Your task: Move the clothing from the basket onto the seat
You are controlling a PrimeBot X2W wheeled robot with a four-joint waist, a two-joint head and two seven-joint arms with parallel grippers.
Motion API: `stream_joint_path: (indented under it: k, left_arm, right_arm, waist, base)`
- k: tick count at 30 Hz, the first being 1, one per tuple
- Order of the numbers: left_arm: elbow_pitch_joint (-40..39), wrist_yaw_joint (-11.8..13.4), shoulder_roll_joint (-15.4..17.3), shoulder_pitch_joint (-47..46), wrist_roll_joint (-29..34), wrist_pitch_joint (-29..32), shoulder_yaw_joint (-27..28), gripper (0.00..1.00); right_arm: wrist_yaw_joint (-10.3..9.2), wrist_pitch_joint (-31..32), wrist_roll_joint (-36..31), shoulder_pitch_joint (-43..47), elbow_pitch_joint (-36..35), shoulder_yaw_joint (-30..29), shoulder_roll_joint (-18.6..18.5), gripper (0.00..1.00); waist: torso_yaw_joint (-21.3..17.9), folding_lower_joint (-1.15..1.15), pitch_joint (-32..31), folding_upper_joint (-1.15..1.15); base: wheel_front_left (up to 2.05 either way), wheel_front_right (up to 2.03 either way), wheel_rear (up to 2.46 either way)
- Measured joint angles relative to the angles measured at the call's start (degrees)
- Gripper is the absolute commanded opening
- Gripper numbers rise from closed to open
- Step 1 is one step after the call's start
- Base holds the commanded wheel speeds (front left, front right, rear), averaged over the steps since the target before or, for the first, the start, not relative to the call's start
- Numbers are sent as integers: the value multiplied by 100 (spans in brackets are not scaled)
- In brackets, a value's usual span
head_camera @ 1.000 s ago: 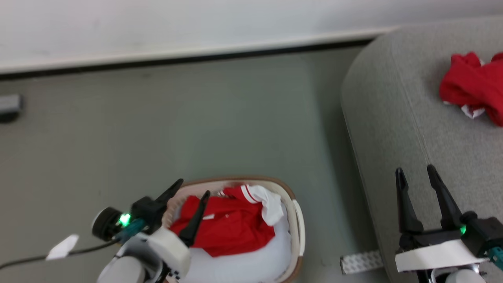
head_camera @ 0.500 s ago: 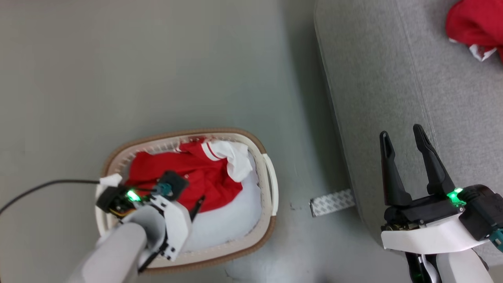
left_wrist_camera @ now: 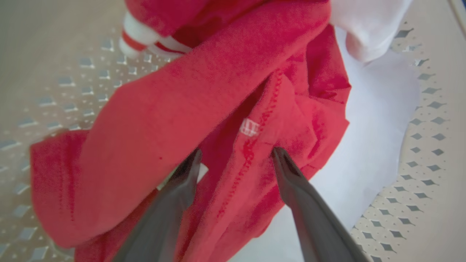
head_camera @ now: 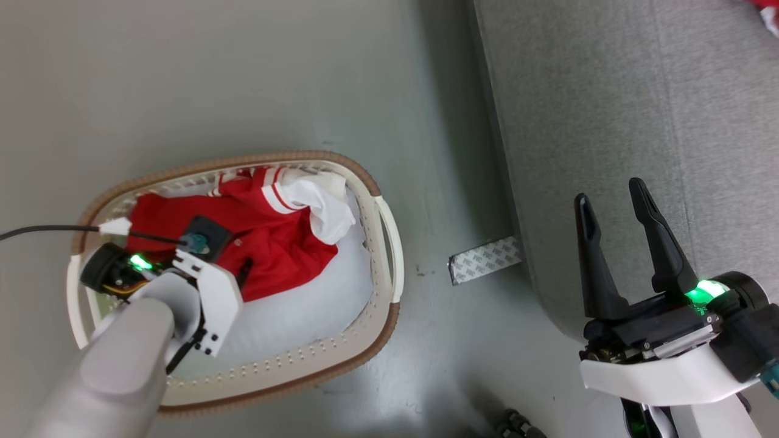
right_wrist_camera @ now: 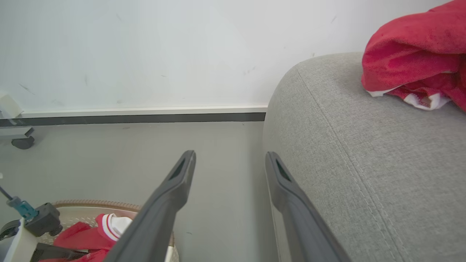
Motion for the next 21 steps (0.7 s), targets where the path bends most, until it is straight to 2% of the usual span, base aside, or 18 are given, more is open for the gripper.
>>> stream_joint_path:
  k: [5,6,7,14,21]
  left_arm:
    - [344,-9,-13,-117,-79,-267,12,100]
    - [414,-20,-14,-136,-132,-301,8,44]
    - [486,-25,-14,-144,-179,-354,-11,0]
    - [523,-47,-126,-193,-426,-848,-477,0]
    - [197,-48,-285,-125,-1138,-1243,-944,0]
  right_arm:
    - [0,1,-221,86,-185,57,2,100]
    - [0,1,-245,119,-211,52,2,100]
    - [0,1,-269,139,-230,46,1,100]
    - [0,0,-277,135,-198,-55,2,100]
    - [0,1,-305,94,140,-135,5,100]
  waist:
    - [150,0,170,0]
    - [187,0,192,0]
    - [223,0,210,0]
    - [398,0,84,0]
    - [629,-1,-467,0]
  base:
    - [18,18,18]
    - [5,5,5]
    - [0,0,0]
    - [0,0,0]
    - [0,0,0]
